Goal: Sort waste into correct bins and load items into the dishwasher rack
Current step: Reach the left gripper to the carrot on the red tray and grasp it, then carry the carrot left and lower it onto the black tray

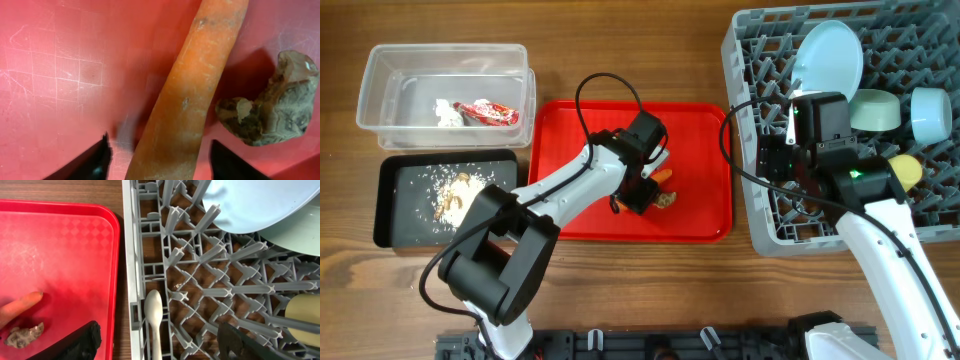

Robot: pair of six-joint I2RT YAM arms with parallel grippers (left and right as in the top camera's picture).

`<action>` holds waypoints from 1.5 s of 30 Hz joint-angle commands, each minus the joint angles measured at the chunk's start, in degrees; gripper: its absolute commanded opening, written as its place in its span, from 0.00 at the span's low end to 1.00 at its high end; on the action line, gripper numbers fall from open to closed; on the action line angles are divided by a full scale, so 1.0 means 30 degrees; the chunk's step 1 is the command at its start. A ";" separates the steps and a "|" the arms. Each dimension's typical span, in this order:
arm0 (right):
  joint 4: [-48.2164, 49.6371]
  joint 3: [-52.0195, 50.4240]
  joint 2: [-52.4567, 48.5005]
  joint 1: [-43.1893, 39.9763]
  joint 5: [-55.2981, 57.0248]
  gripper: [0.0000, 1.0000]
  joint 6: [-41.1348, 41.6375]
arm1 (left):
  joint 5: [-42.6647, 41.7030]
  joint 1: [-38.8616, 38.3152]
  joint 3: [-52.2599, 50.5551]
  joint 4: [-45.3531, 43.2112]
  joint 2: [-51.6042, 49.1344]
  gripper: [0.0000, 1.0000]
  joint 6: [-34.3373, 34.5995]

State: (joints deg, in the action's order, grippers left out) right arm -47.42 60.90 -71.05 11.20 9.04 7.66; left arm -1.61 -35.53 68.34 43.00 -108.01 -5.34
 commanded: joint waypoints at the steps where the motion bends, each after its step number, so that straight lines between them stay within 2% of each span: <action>1: -0.0087 0.0175 -0.0095 0.0095 -0.0168 0.78 0.0124 | -0.0160 0.0000 0.0007 -0.0058 -0.0262 0.52 -0.0066; 4: -0.0080 0.0182 -0.0095 0.0095 -0.0168 0.77 0.0080 | -0.0160 0.0000 0.0007 -0.0051 -0.0262 0.49 -0.0066; 7: -0.0080 0.0182 -0.0095 0.0095 -0.0168 0.77 0.0073 | -0.0160 0.0000 0.0007 -0.0044 -0.0262 0.41 -0.0058; 13: -0.0080 0.0175 -0.0095 0.0095 -0.0168 0.77 0.0080 | -0.0168 0.0000 0.0007 0.0233 -0.0262 0.39 -0.0058; 16: -0.0080 0.0175 -0.0095 0.0095 -0.0168 0.77 0.0080 | -0.0160 0.0000 0.0007 0.0452 -0.0262 0.30 -0.0066; 18: -0.0080 0.0182 -0.0095 0.0095 -0.0168 0.77 0.0073 | -0.0160 0.0000 0.0007 0.0525 -0.0262 0.27 -0.0066; 20: -0.0087 0.0182 -0.0095 0.0095 -0.0168 0.77 0.0073 | -0.0153 0.0000 0.0007 0.0532 -0.0255 0.19 -0.0066; 23: -0.0080 0.0182 -0.0095 0.0095 -0.0160 0.77 0.0044 | 0.0102 0.0000 0.0036 0.0656 -0.0168 0.16 -0.0073; 27: -0.0080 0.0182 -0.0087 0.0095 -0.0138 0.77 -0.0073 | 0.1355 0.0007 0.0918 0.2426 0.0452 0.06 -0.0058; 32: -0.0080 0.0182 -0.0087 0.0095 -0.0015 0.77 -0.0066 | 0.2951 0.0146 0.1974 0.3373 0.2178 0.05 0.1005; 36: -0.0087 0.0182 -0.0087 0.0095 -0.0007 0.77 -0.0073 | 0.3002 0.0882 0.1982 0.3577 0.3796 0.04 0.2025; 39: -0.0087 0.0182 -0.0087 0.0095 -0.0007 0.77 -0.0066 | 0.3009 0.2076 0.1974 0.4036 0.5166 0.04 0.2900; 45: -0.0080 0.0182 -0.0087 0.0095 -0.0015 0.77 -0.0058 | 0.3002 0.6353 0.1974 0.4473 0.7468 0.04 0.4393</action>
State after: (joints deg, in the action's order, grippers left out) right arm -47.57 60.90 -71.05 11.20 9.06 7.66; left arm 6.15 -24.05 73.28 56.12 -90.04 2.87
